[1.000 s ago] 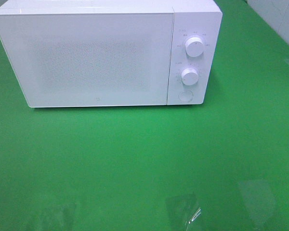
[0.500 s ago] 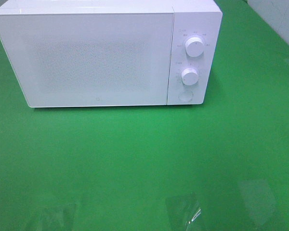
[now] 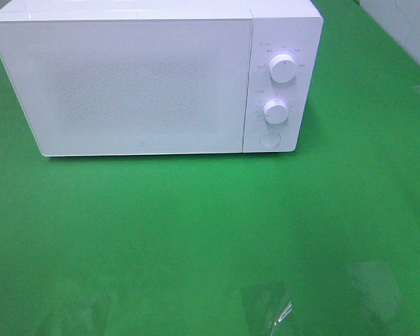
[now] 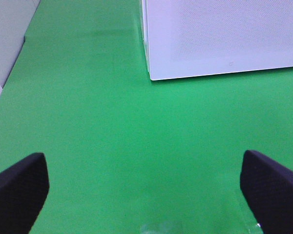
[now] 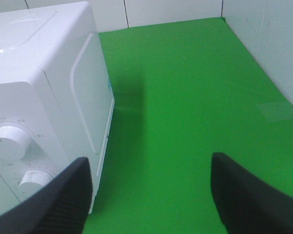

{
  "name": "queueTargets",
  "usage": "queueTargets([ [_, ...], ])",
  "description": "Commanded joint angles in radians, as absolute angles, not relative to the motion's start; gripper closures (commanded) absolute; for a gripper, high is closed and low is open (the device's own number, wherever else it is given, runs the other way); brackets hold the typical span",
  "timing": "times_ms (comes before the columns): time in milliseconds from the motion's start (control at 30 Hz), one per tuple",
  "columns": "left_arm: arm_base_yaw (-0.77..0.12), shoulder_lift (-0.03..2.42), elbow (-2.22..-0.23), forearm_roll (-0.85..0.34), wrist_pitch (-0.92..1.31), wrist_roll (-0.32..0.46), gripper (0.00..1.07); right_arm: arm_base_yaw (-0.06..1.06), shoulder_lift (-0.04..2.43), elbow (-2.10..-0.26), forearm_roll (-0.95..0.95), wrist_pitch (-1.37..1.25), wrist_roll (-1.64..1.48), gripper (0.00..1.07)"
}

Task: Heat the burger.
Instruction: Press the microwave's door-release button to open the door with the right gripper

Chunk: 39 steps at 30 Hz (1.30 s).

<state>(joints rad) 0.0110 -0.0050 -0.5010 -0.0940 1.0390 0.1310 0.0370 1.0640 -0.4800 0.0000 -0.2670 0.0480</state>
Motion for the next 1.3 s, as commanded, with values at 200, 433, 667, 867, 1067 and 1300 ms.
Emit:
queueTargets([
  [200,0.012,-0.029,-0.498,-0.095,1.038,0.132,0.07,0.140,1.213,-0.479,-0.006,-0.434,0.044,0.66],
  [433,0.012,-0.029,-0.498,-0.095,1.038,0.132,0.07,0.290,1.351,-0.479,0.062,-0.536,0.032,1.06],
  [667,0.012,-0.029,-0.498,-0.095,1.038,0.132,0.07,0.462,1.467,-0.479,0.258,-0.644,0.016,1.07],
  [867,0.012,-0.029,-0.498,-0.095,1.038,0.132,0.07,0.557,1.528,-0.479,0.314,-0.711,0.020,1.07],
  [1067,0.012,-0.029,-0.498,-0.095,1.038,0.132,0.07,0.619,1.580,-0.479,0.367,-0.750,0.020,1.07],
  [1300,0.012,-0.029,-0.498,-0.095,1.038,0.132,0.07,0.665,1.637,-0.480,0.535,-0.767,0.112,1.07],
])
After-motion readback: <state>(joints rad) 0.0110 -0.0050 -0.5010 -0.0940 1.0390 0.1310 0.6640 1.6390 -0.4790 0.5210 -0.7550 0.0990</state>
